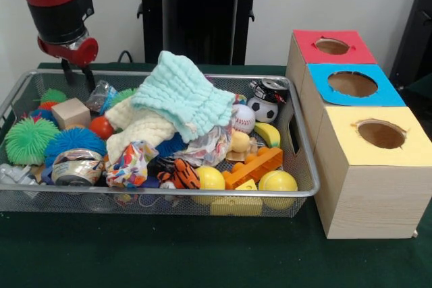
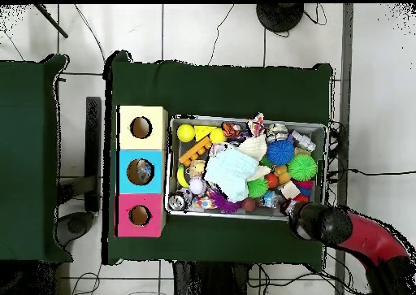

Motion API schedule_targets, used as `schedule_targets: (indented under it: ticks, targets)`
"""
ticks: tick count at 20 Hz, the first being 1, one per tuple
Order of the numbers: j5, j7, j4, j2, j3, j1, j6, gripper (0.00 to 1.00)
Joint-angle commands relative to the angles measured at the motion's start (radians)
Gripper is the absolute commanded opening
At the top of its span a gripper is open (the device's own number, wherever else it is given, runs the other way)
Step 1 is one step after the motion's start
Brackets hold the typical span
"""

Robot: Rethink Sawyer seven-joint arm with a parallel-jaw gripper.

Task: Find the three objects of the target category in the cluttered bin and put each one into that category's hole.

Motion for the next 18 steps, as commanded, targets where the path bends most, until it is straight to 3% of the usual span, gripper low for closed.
schedule_targets:
  ticks: [1,9,18]
  targets:
    - [-0.055,-0.199,0.084,0.075,0.147,-0.025,0.012,1.00]
    - [-0.108,-0.196,0.069,0.119,0.169,-0.049,-0.024,1.00]
    - [-0.147,-0.177,0.060,-0.087,0.143,0.013,0.048,1.00]
